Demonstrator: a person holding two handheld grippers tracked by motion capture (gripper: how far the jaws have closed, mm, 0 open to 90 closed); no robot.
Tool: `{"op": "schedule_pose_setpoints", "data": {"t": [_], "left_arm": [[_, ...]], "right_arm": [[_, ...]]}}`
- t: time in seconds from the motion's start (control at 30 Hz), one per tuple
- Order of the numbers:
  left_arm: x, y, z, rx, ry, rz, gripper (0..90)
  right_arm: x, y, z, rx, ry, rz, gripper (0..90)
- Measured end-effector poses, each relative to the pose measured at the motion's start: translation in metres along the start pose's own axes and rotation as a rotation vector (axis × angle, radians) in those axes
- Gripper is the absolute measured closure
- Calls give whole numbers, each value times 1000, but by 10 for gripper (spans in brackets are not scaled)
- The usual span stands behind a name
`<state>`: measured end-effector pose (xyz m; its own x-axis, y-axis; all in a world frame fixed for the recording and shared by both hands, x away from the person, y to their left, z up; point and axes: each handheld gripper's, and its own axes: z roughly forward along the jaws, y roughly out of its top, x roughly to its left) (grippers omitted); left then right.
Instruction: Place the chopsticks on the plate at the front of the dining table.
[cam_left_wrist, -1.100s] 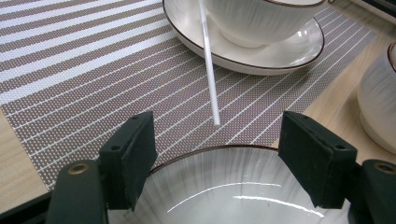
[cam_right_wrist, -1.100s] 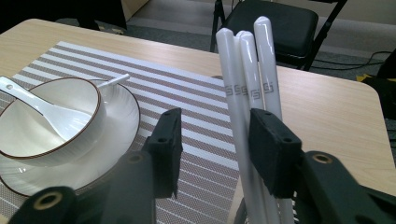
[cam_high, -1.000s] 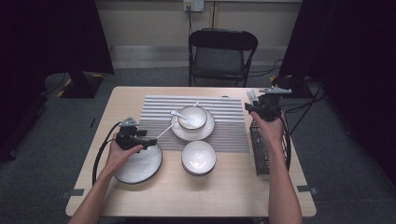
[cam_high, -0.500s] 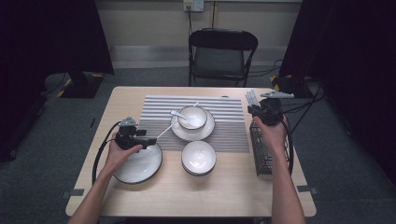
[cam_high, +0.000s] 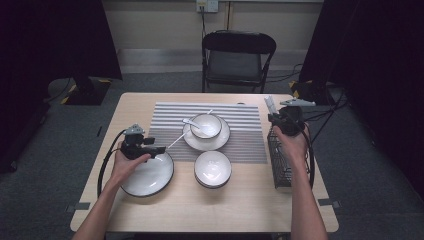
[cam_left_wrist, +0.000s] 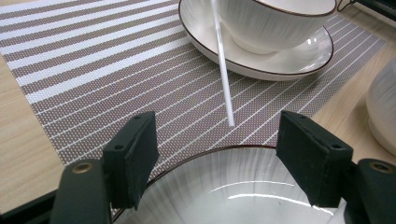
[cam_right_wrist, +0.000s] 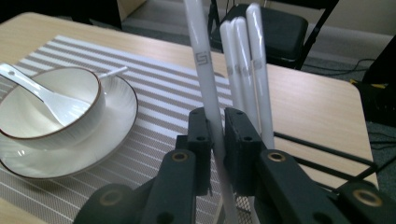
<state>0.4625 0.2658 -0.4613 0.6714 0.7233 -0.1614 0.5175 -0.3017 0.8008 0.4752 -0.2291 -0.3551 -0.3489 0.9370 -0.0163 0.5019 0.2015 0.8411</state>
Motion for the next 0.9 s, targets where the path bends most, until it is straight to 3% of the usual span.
{"op": "schedule_pose_setpoints", "data": {"t": [0.2, 0.37, 0.53, 0.6, 0.7, 0.9], "left_arm": [[-1, 0, 0, 1, 1, 7, 291], [-1, 0, 2, 10, 0, 8, 291], [0, -1, 2, 6, -1, -1, 292], [1, -1, 1, 5, 3, 2, 290], [2, -1, 0, -3, -2, -13, 285], [1, -1, 0, -4, -11, 2, 278]], "right_arm": [[-1, 2, -6, -41, -8, 0, 843], [-3, -1, -9, -67, -43, 0, 850], [-6, -2, -12, -88, -46, 22, 850], [-8, -3, -14, -105, -27, 48, 850], [-8, -3, -16, -118, -51, 36, 851], [-10, -3, -21, -160, -62, 60, 851]]}}
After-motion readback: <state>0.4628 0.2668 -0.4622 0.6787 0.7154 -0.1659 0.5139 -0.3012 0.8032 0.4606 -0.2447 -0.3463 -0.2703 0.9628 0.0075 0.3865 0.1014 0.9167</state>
